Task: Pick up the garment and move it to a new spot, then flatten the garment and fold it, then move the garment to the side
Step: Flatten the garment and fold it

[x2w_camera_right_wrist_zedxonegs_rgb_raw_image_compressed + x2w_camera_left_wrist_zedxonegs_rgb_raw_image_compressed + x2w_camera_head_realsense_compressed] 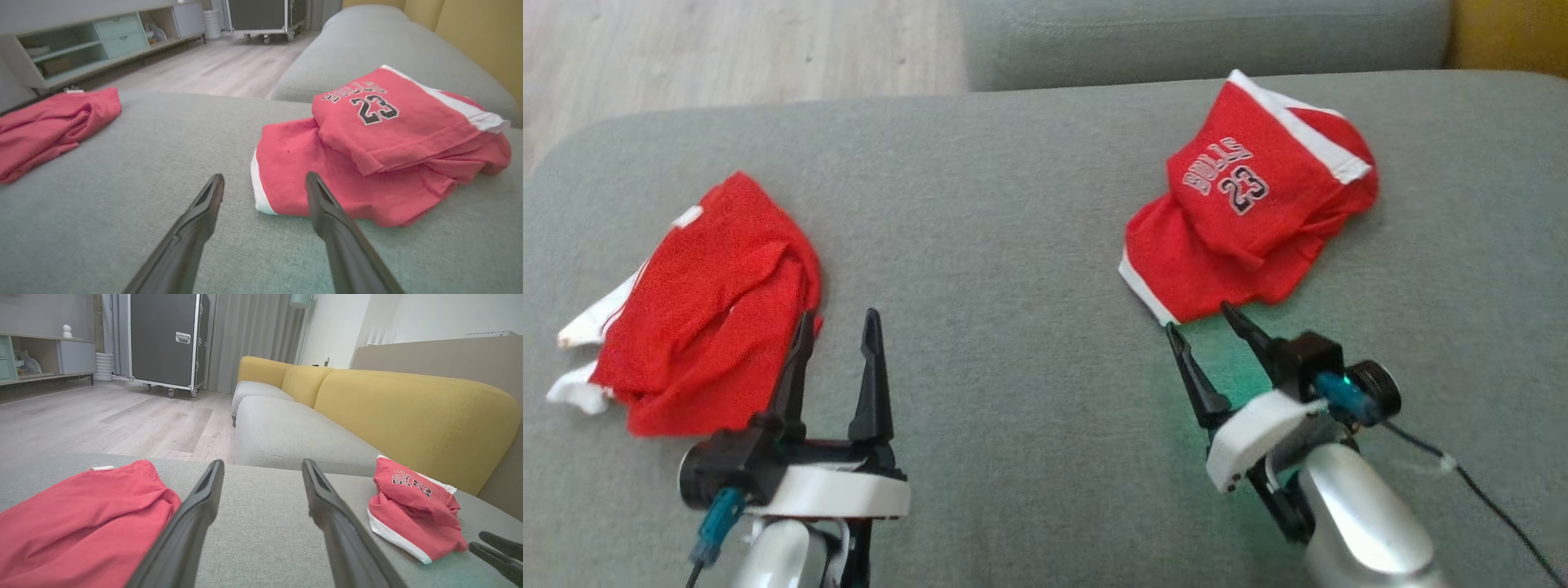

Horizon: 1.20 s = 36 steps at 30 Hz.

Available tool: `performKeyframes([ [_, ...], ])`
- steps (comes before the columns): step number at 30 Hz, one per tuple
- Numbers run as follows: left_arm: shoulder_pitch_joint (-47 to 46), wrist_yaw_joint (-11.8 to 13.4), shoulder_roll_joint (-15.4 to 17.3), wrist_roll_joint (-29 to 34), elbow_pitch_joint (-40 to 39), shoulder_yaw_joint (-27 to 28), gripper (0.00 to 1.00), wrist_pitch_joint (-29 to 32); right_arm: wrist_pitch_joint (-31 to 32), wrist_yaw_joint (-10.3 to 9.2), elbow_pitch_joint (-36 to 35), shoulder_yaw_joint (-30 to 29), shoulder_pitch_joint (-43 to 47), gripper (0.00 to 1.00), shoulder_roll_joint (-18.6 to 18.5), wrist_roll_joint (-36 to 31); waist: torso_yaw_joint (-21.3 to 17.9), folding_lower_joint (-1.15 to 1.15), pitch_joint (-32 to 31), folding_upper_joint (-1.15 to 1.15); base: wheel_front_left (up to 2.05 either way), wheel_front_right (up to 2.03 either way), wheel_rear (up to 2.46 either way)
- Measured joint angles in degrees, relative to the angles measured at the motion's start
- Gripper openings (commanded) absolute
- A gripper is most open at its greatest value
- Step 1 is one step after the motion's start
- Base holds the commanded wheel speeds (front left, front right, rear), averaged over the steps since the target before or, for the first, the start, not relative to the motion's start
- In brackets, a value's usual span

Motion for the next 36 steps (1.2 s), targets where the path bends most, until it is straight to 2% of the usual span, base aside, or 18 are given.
performKeyframes([
  [7, -1.41, -1.81, -1.96, 2.11, 1.21, 0.38, 1.0, 0.0, 4.24, 0.0, 10.69, -0.89, -5.91, 1.0, -0.07, -1.78, 3.29, 0.0, 1.74, 0.0, 0.0, 0.0, 0.0],
  [15, -1.44, -2.86, -2.81, 2.92, 1.49, 1.7, 1.0, 0.0, 4.89, 0.0, 18.08, -1.58, -10.46, 1.0, -0.07, -2.15, 5.09, 0.0, 3.55, 0.0, 0.0, 0.0, 0.0],
  [16, -1.47, -2.89, -2.86, 2.92, 1.51, 1.77, 1.0, 0.0, 4.94, 0.0, 18.63, -1.58, -10.94, 0.91, -0.07, -2.25, 5.06, 0.0, 3.68, 0.0, 0.0, 0.0, 0.0],
  [18, -1.57, -3.02, -2.93, 3.07, 1.71, 1.97, 1.0, 0.0, 4.97, 0.0, 19.71, -1.58, -11.95, 0.13, -0.04, -2.25, 4.77, 0.0, 3.79, 0.0, 0.0, 0.0, 0.0],
  [19, -1.68, -3.05, -2.96, 3.38, 1.82, 2.04, 1.0, 0.0, 4.89, 0.0, 20.13, -1.59, -12.33, 0.0, -0.04, -2.25, 4.55, 0.0, 3.78, 0.0, 0.0, 0.0, 0.0],
  [24, -2.24, -3.11, -3.07, 3.76, 1.93, 3.28, 1.0, 0.0, 2.55, 0.0, 21.91, -3.59, -12.7, 0.0, -0.07, -3.15, 2.73, -0.01, 3.19, 0.0, 0.0, 0.0, 0.0],
  [28, -2.14, -3.11, -3.11, 3.93, 1.83, 3.86, 1.0, 0.0, 0.43, 0.0, 21.71, -7.44, -12.5, 0.0, -0.09, -5.56, 0.54, -0.01, 2.31, 0.0, 0.0, 0.0, 0.0],
  [36, -0.75, -3.04, -3.15, 3.74, 0.69, 5.21, 1.0, 0.0, 0.18, 0.0, 13.13, -20.9, -7.22, 0.0, -0.04, -16.69, -4.75, -0.01, 0.31, 0.0, 0.0, 0.0, 0.0],
])
